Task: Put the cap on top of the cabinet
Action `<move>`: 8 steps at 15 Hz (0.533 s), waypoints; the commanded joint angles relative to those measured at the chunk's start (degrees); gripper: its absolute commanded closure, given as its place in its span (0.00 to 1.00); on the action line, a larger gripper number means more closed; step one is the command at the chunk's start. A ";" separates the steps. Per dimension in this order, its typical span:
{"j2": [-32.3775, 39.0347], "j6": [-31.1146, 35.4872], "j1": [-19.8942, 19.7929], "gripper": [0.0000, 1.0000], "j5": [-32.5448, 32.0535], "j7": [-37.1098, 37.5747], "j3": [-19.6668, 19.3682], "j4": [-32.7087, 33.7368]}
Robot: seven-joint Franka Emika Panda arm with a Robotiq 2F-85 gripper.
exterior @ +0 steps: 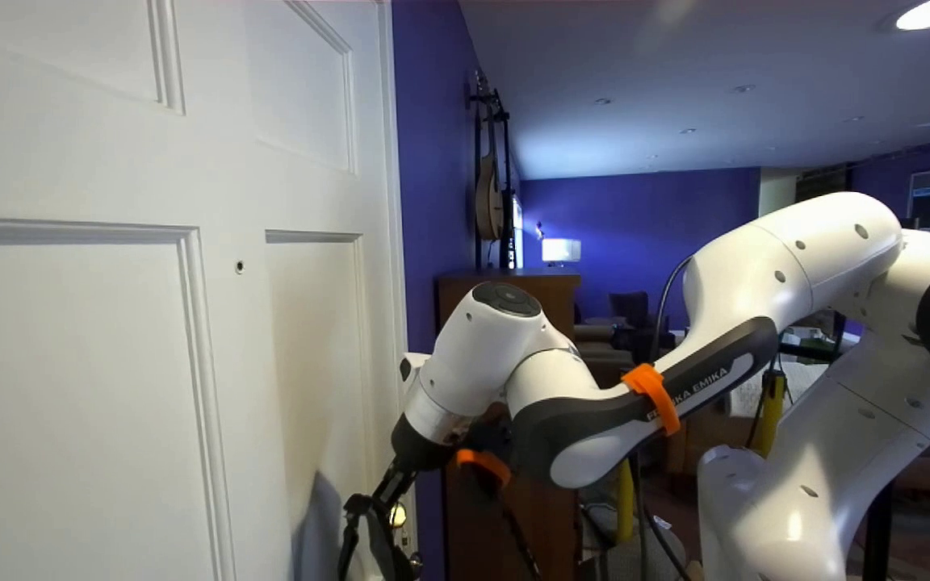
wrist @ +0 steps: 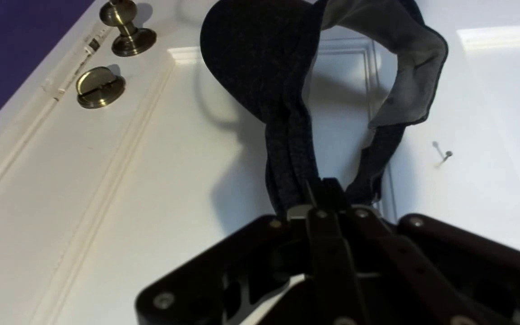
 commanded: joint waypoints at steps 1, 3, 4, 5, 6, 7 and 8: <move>-0.92 -0.32 -1.62 0.98 1.46 -0.91 0.45 -0.13; -1.74 -0.45 -2.27 0.98 1.76 -0.95 -0.25 -0.54; -1.93 -0.45 -2.30 0.98 1.87 -0.96 -0.32 -0.76; -2.00 -0.45 -2.29 0.98 1.93 -0.96 -0.31 -0.91; -2.03 -0.45 -2.29 0.98 1.95 -0.96 -0.31 -1.01; -2.03 -0.45 -2.29 0.98 1.96 -0.96 -0.31 -1.05; -2.03 -0.45 -2.29 0.98 1.98 -0.96 -0.31 -1.07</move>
